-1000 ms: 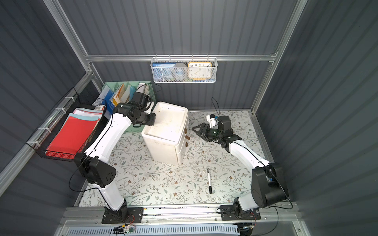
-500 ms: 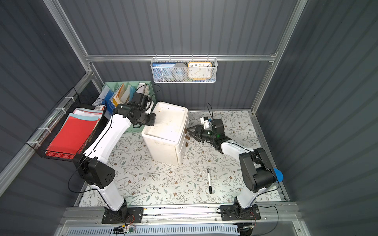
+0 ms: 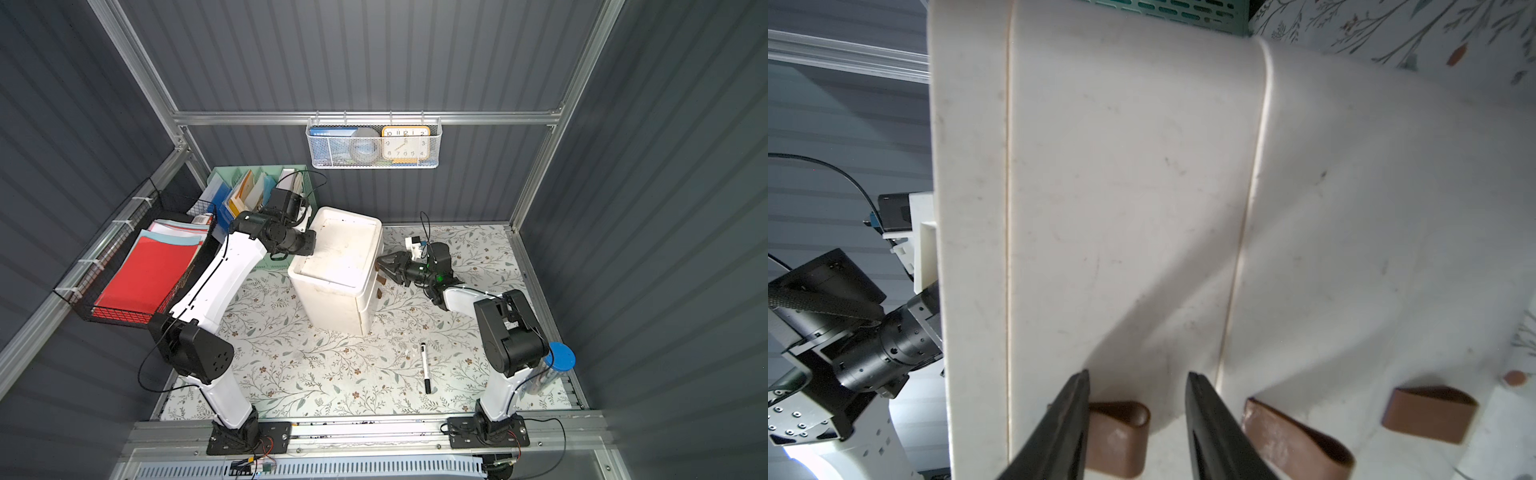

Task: Take the microphone out of the drawer
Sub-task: Open the drawer in the storage box.

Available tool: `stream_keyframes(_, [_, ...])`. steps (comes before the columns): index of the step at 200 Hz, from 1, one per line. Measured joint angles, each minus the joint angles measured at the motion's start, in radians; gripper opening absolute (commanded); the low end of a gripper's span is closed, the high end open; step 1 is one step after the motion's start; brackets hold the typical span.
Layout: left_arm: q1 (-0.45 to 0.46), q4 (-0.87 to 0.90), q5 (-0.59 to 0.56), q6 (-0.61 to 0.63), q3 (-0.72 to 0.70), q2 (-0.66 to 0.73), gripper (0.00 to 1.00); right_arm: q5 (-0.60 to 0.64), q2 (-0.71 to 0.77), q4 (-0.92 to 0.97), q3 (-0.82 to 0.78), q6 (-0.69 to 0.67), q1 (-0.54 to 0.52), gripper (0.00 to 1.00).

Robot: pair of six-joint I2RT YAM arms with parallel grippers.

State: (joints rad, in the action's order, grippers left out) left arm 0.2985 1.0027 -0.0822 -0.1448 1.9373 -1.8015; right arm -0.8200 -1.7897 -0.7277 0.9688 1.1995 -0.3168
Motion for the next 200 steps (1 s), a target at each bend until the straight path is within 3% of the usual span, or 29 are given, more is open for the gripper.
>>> stream_keyframes(100, [0.003,-0.023,-0.010,-0.040,-0.021,0.013,0.04,-0.031,0.043,0.021,0.000,0.006,-0.008,0.39])
stream_keyframes(141, [0.004,-0.024,-0.012,-0.053,-0.022,0.013,0.04,-0.058,0.060,0.064,0.000,-0.021,-0.011,0.20])
stream_keyframes(166, [0.004,-0.026,-0.012,-0.053,-0.023,0.013,0.04,-0.059,0.062,0.066,0.000,-0.037,-0.014,0.00])
stream_keyframes(200, [0.004,-0.028,-0.015,-0.056,-0.025,0.013,0.04,-0.047,0.062,0.071,0.000,-0.039,-0.014,0.00])
